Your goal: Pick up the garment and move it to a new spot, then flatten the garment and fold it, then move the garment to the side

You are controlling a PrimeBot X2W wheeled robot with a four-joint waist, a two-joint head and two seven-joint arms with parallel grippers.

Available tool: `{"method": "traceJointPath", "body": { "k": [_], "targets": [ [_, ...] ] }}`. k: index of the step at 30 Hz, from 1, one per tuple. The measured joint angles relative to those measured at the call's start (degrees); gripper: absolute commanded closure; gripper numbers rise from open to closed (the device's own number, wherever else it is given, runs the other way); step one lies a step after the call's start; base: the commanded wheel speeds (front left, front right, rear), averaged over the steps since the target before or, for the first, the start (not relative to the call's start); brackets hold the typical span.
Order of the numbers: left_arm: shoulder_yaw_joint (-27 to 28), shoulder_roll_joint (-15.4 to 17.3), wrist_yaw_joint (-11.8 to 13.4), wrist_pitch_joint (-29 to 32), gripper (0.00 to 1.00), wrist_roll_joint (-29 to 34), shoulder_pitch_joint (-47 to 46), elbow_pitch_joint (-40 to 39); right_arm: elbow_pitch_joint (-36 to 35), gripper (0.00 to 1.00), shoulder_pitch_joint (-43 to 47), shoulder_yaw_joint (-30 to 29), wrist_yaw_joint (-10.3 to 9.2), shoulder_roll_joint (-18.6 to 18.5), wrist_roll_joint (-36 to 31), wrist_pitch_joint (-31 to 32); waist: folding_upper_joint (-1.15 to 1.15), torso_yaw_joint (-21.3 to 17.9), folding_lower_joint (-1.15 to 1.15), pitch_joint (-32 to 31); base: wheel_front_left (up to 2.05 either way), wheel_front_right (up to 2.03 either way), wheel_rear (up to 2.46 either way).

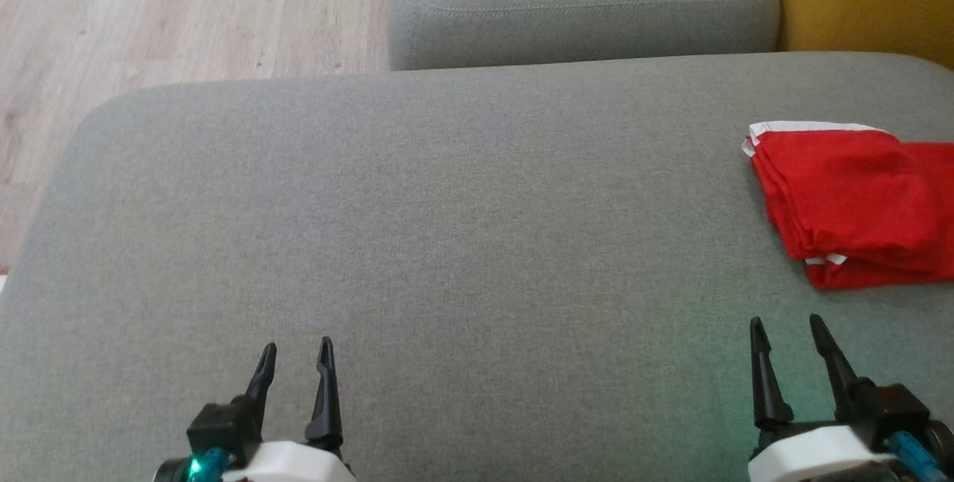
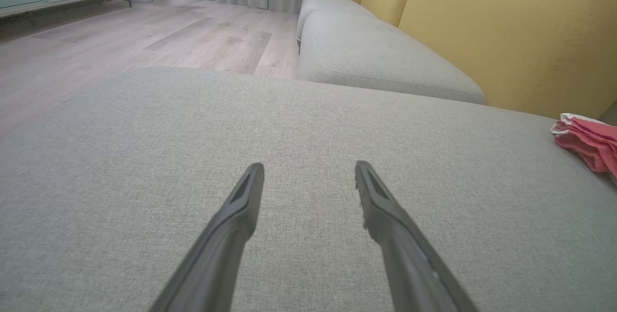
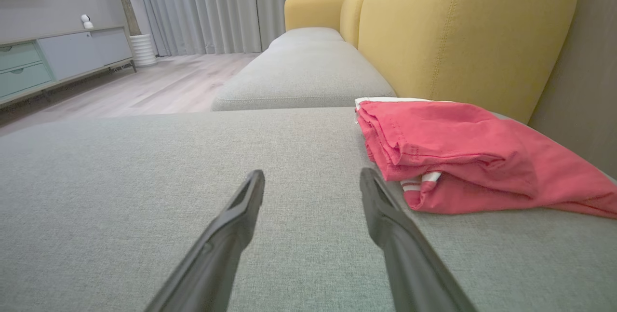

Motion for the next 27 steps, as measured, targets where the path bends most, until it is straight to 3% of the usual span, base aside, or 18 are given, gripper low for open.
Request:
{"method": "traceJointPath", "body": {
  "k": [7,8,14,27],
  "targets": [
    [0.01,0.0,-0.25,0.0,0.0,0.0,0.03,0.33,-0.98,0.0,-0.09,0.57,0.0,0.0,0.47,0.0,0.0,-0.06,0.0,-0.41,0.0,0.0,0.0],
    [0.02,0.0,-0.25,0.0,1.0,0.0,0.03,0.33,-1.11,1.0,-0.08,0.7,0.0,0.0,0.47,0.0,0.0,-0.11,0.0,-0.43,0.0,0.0,0.0],
    [-0.14,-0.02,-0.25,0.36,1.0,-0.64,1.69,4.45,3.2,1.0,1.27,1.01,-0.01,0.04,0.93,0.22,0.0,-0.19,0.0,-0.43,0.0,0.0,0.0],
    [0.44,0.11,-1.53,2.07,1.0,-9.42,1.57,4.67,3.35,1.0,1.07,0.73,-0.02,0.04,10.29,2.59,0.0,-0.44,0.0,-0.26,0.0,0.0,0.0]
  ]
}}
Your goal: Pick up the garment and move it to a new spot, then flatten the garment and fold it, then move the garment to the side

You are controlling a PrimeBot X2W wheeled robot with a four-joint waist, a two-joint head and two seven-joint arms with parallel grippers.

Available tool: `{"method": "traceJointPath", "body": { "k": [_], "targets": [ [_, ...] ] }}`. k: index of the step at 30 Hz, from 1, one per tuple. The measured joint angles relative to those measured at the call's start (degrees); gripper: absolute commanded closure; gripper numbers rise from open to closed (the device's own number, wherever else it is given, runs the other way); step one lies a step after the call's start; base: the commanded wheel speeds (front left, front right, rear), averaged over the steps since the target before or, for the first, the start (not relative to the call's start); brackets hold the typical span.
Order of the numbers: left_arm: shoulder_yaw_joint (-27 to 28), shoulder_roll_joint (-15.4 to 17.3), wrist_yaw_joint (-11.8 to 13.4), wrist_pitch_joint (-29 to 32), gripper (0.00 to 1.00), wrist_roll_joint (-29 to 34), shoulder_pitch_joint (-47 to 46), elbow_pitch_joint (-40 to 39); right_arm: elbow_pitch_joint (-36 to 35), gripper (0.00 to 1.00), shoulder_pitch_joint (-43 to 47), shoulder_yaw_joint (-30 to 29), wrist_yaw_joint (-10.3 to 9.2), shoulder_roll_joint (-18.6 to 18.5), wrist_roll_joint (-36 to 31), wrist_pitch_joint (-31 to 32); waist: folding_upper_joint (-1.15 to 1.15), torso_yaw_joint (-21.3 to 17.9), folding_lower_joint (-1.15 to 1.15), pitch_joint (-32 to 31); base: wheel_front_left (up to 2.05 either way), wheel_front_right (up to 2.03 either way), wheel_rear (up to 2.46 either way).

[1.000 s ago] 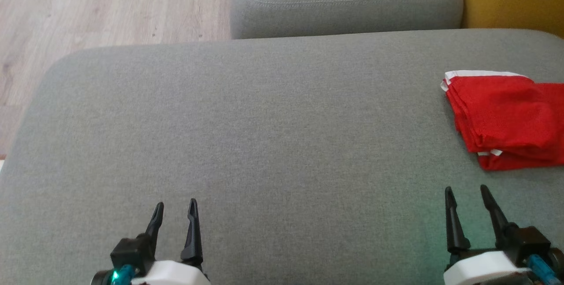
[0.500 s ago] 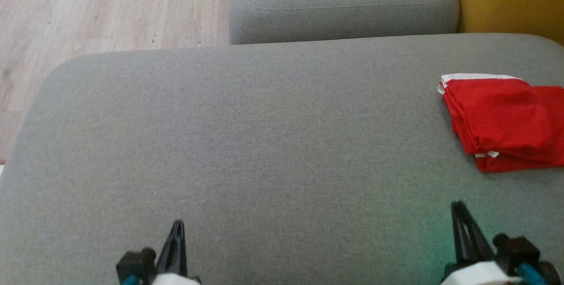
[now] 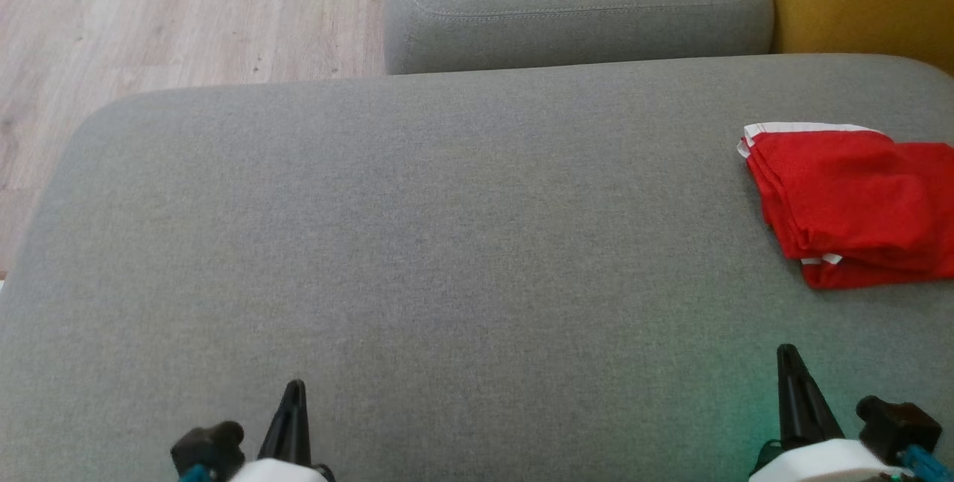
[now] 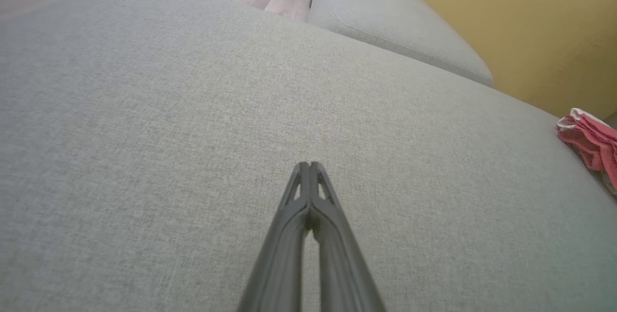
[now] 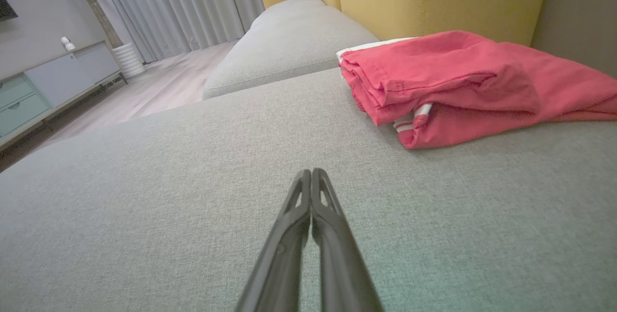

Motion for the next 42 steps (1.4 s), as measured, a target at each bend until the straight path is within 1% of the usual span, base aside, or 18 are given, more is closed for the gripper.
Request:
{"method": "traceJointPath", "body": {
  "k": [42],
  "targets": [
    [5.24,0.51,-5.01,5.81,1.0,-27.25,-4.54,0.56,-0.7,1.0,-3.82,-1.82,0.0,0.01,29.83,6.76,0.0,-0.77,0.0,0.5,0.0,0.0,0.0]
  ]
}}
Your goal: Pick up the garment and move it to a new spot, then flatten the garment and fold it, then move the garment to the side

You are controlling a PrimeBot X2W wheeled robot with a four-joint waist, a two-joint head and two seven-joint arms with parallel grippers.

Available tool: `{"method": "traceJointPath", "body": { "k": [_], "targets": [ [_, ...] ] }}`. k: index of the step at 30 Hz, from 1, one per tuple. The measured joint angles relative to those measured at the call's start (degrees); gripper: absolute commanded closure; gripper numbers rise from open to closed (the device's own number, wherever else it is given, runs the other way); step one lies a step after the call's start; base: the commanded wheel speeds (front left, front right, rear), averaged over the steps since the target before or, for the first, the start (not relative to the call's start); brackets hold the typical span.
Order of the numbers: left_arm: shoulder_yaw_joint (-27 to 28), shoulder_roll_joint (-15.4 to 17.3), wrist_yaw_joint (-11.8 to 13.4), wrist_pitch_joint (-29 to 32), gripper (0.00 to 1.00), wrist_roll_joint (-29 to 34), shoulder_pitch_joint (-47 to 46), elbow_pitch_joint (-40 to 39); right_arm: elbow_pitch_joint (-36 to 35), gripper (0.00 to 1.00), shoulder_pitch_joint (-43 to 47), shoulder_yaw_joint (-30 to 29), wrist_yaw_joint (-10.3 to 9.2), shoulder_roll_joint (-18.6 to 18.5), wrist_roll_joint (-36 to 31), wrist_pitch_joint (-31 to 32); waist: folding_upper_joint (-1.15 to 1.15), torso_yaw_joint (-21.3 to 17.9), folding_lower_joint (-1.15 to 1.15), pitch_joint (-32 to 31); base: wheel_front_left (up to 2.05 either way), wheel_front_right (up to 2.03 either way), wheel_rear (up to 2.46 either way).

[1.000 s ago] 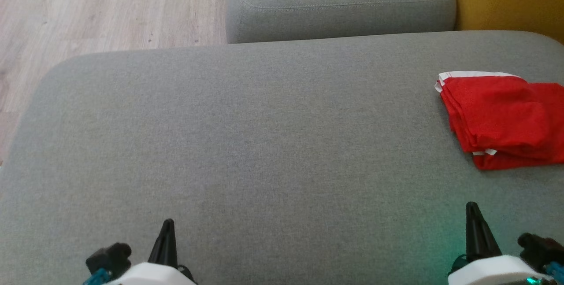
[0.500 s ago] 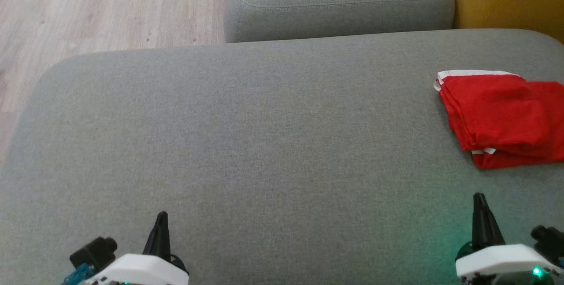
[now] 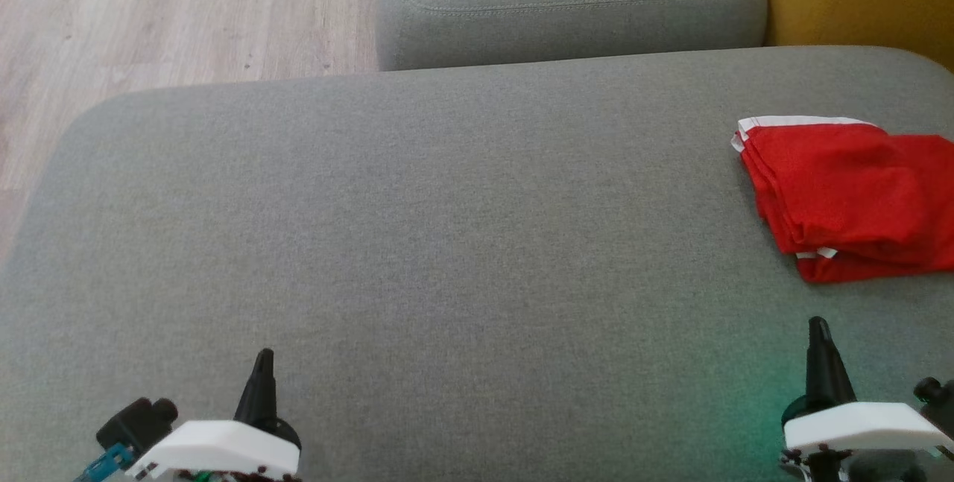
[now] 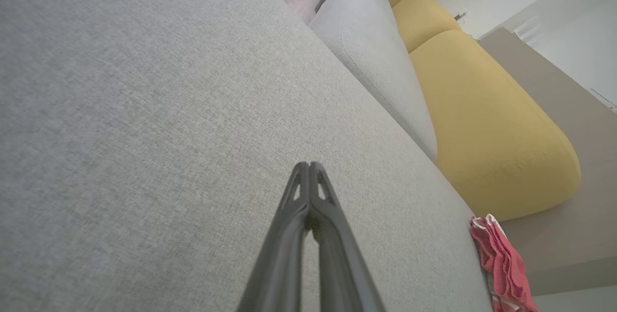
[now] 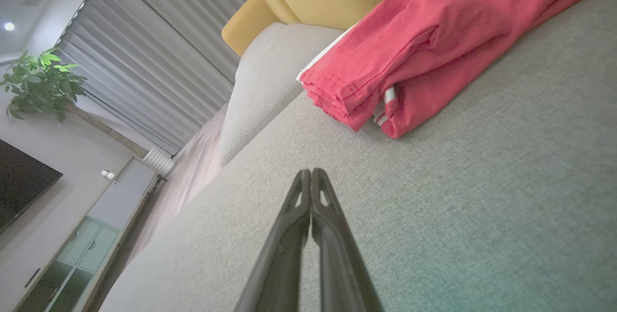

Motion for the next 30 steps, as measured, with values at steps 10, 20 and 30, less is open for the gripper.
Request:
{"method": "traceJointPath", "body": {
  "k": [10,20,30],
  "targets": [
    [1.67,0.04,-1.01,1.51,1.0,-6.26,-1.15,0.05,0.0,1.0,-0.86,-0.47,0.0,0.0,7.1,1.44,0.0,-0.18,0.0,0.12,0.0,0.0,0.0],
    [2.85,0.04,-2.38,3.05,1.0,-12.59,-2.32,0.14,-0.09,1.0,-1.59,-1.11,0.0,0.0,14.23,3.03,0.0,-0.37,0.0,0.24,0.0,0.0,0.0],
    [4.17,0.04,-3.55,4.59,1.0,-18.89,-3.49,0.24,-0.32,1.0,-2.53,-1.53,-0.01,-0.01,21.3,4.87,0.0,-0.55,0.0,0.36,0.0,0.0,0.0]
  ]
}}
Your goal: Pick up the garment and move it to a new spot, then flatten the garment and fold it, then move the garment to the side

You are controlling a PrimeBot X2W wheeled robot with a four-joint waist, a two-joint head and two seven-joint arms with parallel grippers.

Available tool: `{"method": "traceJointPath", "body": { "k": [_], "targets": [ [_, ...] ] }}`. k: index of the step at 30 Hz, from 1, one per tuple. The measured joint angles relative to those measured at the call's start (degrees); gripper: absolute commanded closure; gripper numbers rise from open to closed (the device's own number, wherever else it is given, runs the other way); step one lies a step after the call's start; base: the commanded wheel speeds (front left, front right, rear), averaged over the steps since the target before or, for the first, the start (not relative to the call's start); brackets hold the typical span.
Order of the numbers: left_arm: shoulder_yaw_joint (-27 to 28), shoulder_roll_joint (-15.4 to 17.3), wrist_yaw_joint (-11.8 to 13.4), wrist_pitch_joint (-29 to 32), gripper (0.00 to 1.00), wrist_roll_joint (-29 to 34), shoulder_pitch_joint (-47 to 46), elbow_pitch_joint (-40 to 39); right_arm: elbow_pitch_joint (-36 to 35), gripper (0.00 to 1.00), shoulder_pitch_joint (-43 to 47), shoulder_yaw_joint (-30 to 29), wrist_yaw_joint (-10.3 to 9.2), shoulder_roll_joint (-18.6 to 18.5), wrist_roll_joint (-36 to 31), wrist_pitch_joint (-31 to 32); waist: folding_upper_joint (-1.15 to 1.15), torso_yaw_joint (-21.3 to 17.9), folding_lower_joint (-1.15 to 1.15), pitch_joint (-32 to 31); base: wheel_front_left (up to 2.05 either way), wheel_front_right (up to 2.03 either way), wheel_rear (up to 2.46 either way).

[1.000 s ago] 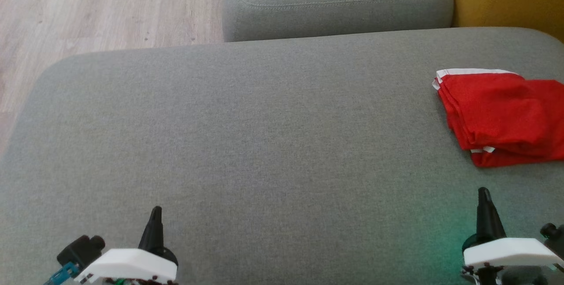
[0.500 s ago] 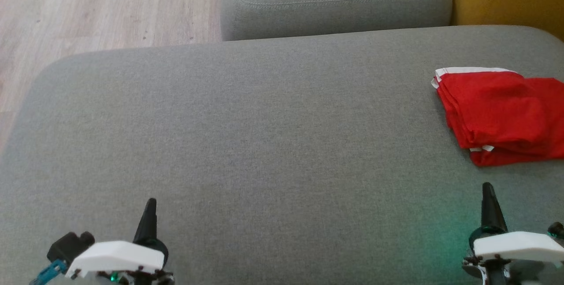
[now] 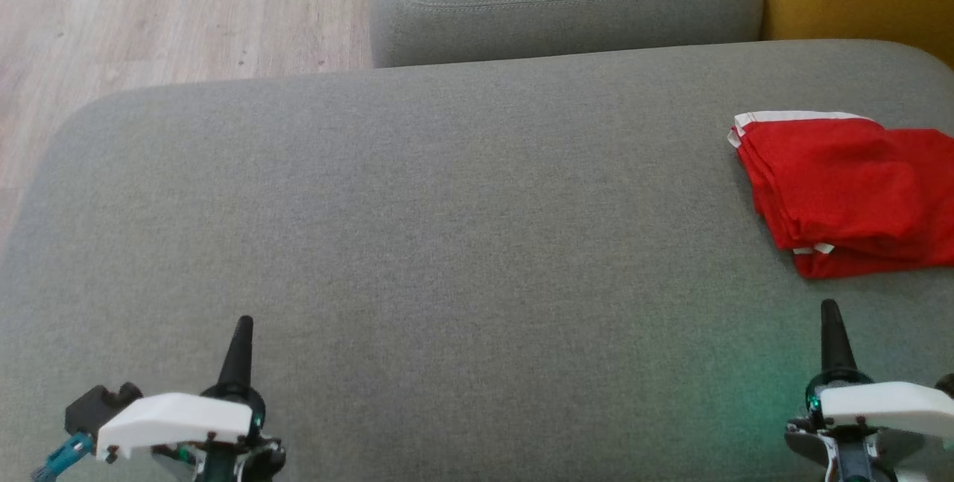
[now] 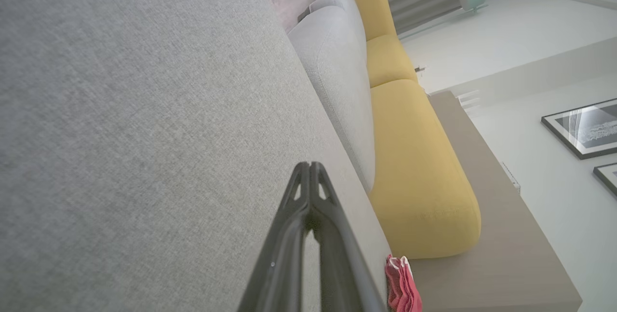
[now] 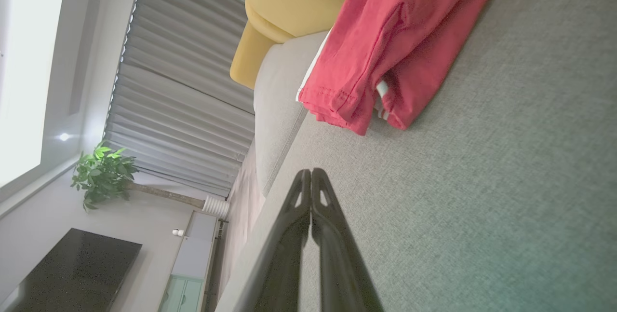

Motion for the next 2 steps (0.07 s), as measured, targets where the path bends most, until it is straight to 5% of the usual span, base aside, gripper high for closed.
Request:
{"method": "traceJointPath", "body": {
  "k": [2],
  "targets": [
    [0.41,0.0,-0.01,0.38,1.0,-1.18,-0.19,0.01,0.0,1.0,-0.24,-0.05,0.0,0.0,1.41,0.11,0.0,-0.04,0.0,0.02,0.0,0.0,0.0]
  ]
}}
